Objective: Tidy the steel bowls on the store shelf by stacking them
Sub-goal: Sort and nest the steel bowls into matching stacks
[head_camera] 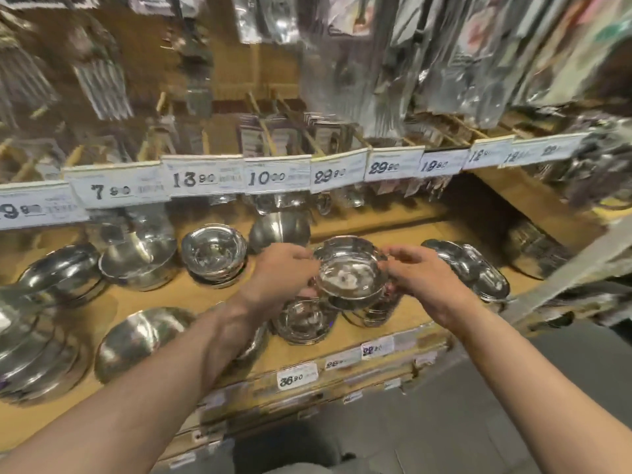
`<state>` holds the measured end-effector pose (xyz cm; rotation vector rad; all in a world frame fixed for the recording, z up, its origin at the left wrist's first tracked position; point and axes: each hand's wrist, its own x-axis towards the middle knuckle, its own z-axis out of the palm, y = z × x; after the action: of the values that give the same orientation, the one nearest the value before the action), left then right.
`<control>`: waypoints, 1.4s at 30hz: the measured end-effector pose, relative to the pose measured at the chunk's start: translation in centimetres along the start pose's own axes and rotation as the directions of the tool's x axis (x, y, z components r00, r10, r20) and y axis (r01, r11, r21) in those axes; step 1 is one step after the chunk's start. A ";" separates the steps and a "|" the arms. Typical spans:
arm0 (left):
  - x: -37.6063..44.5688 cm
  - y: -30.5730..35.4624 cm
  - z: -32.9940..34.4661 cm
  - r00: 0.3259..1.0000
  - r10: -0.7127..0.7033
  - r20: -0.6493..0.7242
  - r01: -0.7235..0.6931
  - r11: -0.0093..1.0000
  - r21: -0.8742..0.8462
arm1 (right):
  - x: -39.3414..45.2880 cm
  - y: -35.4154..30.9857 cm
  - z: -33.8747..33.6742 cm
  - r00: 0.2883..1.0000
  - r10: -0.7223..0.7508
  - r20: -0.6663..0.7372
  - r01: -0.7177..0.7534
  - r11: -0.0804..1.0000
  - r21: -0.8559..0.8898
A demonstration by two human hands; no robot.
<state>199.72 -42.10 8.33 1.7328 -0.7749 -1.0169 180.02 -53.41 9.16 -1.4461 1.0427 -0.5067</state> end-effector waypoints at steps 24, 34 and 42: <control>5.3 2.0 14.7 0.877 -0.207 -0.433 0.221 0.975 -0.018 | 12.3 5.5 -10.2 0.996 -0.024 0.092 0.043 0.977 -0.211; 4.8 1.1 15.5 0.831 -0.316 -0.457 0.306 0.947 -0.100 | 13.3 6.2 -9.9 0.982 -0.078 0.170 0.122 0.957 -0.264; 4.7 0.7 15.7 0.814 -0.387 -0.433 0.377 0.919 -0.112 | 13.7 6.1 -9.8 0.977 -0.111 0.181 0.159 0.949 -0.272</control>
<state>187.90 -52.73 4.42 2.0505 -0.1144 -0.8203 177.07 -69.31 1.57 -1.7942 0.9148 -0.3359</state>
